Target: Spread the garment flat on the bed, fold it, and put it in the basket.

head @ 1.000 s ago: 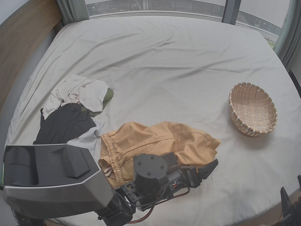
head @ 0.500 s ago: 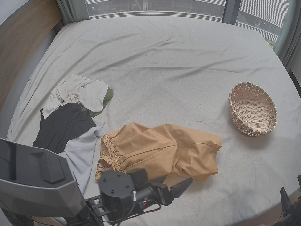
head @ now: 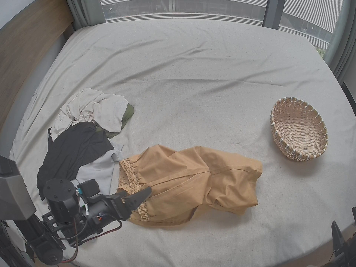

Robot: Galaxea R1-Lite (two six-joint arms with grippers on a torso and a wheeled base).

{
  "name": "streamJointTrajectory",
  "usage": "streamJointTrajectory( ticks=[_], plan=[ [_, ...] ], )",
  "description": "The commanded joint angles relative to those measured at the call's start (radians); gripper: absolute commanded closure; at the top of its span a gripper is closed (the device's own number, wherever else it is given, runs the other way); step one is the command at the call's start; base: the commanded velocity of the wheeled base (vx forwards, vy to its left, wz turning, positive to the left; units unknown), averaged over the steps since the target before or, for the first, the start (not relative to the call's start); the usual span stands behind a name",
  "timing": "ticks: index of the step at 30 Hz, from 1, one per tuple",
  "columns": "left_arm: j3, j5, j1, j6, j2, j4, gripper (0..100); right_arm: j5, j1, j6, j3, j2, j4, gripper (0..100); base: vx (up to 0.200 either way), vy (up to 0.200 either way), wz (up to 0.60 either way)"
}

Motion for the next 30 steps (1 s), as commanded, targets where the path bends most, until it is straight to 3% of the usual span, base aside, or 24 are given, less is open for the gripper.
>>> streamJointTrajectory(
  ticks=[1, 30],
  plan=[
    [0.04, -0.017, 0.061, 0.003, -0.027, -0.001, 0, 0.0, 0.001, 0.001, 0.016, -0.012, 0.004, 0, 0.0, 0.0, 0.0],
    [-0.115, -0.023, 0.003, -0.029, 0.226, -0.006, 0, 0.001, 0.001, -0.001, 0.016, -0.012, 0.004, 0, 0.0, 0.0, 0.0]
  ],
)
